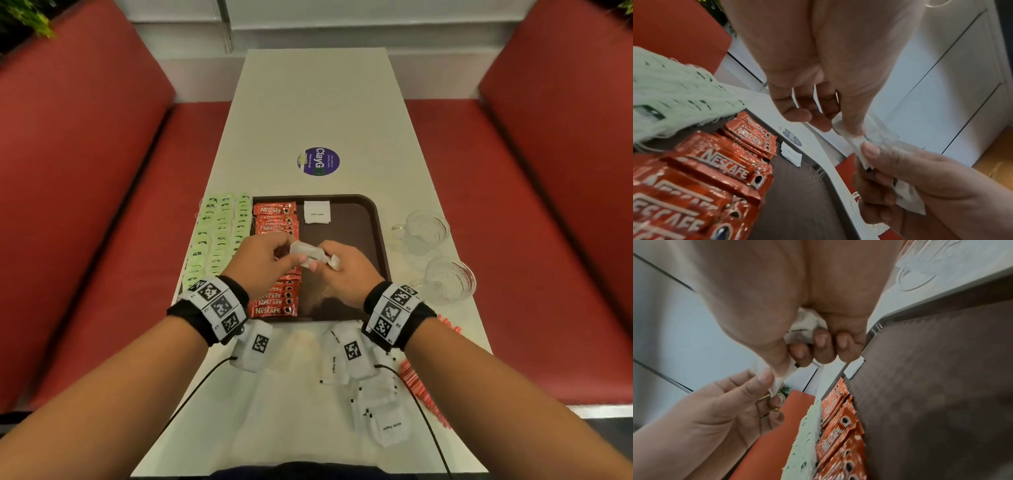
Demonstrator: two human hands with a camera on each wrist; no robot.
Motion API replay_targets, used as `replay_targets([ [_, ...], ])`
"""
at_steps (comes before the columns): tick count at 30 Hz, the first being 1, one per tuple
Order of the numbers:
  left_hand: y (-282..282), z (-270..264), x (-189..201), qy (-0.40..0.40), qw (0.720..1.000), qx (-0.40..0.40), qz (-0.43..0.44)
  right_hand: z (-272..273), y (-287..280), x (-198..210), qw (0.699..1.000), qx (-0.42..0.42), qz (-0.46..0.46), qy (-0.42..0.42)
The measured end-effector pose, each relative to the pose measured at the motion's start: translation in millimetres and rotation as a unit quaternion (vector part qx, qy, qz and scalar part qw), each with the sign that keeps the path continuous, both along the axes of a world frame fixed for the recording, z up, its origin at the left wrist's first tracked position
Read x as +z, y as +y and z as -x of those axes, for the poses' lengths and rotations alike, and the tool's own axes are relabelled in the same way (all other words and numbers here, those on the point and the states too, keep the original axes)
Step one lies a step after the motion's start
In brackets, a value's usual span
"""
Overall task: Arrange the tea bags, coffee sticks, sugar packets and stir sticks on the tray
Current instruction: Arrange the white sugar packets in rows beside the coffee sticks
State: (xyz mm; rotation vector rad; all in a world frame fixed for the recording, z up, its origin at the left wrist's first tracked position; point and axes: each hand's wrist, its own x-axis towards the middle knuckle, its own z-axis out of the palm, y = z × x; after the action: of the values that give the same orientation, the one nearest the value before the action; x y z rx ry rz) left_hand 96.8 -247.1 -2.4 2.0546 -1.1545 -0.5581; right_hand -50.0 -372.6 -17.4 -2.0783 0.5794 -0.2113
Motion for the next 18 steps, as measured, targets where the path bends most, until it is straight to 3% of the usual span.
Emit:
replay_targets([
  [4, -35.8, -11.1, -9.1, -0.035, 0.999, 0.001, -0.024, 1.6, -22.5, -0.9, 0.998, -0.057, -0.006, 0.028],
  [7, -69.2, -32.4, -20.1, -0.038, 0.996, 0.065, -0.055, 3.7, -36.1, -0.6, 0.995, -0.082, -0.042, 0.042],
  [12, -119.7, -66.4, -43.3, -0.047, 0.982, 0.146, -0.111, 4.1, -49.9, -3.5, 0.994, -0.057, -0.041, 0.080],
  [18, -158.7, -78.7, -61.1, -0.056, 0.968, 0.154, -0.188, 0.8, -57.1, -16.2, 0.993, -0.051, -0.038, 0.099],
])
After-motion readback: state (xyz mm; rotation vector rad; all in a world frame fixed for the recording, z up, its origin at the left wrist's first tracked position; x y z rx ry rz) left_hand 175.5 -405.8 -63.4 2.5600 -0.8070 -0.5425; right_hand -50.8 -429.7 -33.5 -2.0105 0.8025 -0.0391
